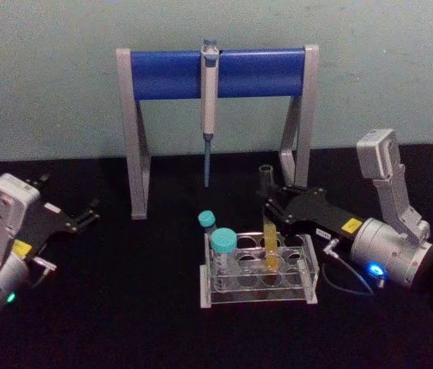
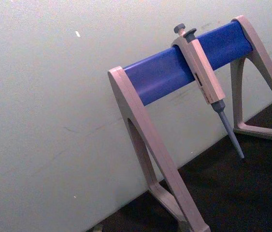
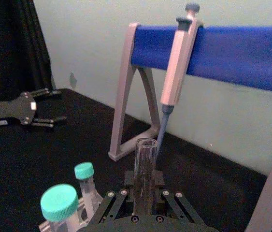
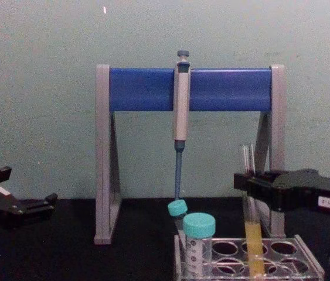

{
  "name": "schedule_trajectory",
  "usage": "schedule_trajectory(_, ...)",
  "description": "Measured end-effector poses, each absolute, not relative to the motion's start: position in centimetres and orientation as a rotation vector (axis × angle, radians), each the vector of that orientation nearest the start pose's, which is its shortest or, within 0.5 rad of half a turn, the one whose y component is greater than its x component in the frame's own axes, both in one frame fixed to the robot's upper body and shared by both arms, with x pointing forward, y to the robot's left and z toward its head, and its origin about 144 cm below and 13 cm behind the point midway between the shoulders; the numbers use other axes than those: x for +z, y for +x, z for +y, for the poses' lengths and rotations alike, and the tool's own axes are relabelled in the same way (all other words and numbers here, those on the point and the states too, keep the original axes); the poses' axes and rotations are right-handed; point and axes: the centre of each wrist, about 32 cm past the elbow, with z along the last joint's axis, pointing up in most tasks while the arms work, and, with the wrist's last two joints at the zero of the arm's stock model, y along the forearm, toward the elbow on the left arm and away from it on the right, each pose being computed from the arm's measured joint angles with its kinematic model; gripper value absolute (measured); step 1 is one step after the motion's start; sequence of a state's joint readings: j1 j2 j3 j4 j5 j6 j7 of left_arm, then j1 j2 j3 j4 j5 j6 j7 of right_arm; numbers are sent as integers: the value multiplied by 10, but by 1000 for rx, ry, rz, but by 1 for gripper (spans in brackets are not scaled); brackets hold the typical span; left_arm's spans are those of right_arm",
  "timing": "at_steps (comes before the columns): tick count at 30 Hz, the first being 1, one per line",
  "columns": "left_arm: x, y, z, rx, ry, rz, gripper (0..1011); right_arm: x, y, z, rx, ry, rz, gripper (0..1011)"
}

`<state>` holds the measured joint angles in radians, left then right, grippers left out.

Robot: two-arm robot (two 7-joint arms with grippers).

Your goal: Pick up the test tube from the test tube rack, shake it, then place it back into the test tube rack.

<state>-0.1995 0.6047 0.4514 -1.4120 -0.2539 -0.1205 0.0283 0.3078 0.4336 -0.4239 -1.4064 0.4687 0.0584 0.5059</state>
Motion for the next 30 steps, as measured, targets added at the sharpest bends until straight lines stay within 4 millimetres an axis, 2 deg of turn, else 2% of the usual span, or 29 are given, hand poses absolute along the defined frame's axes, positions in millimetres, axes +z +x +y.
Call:
schedule_trajectory(14, 1140, 489, 310, 1248, 304, -285, 1001, 1189, 518, -258, -751, 0, -2, 232)
schedule_trajectory(21, 1140, 489, 310, 1248, 304, -285, 1001, 1198, 512, -262, -771, 82, -54, 232)
schedule_trajectory(30, 1140, 489, 310, 1248, 304, -285, 1001, 1203, 506, -270, -829, 100, -152, 232)
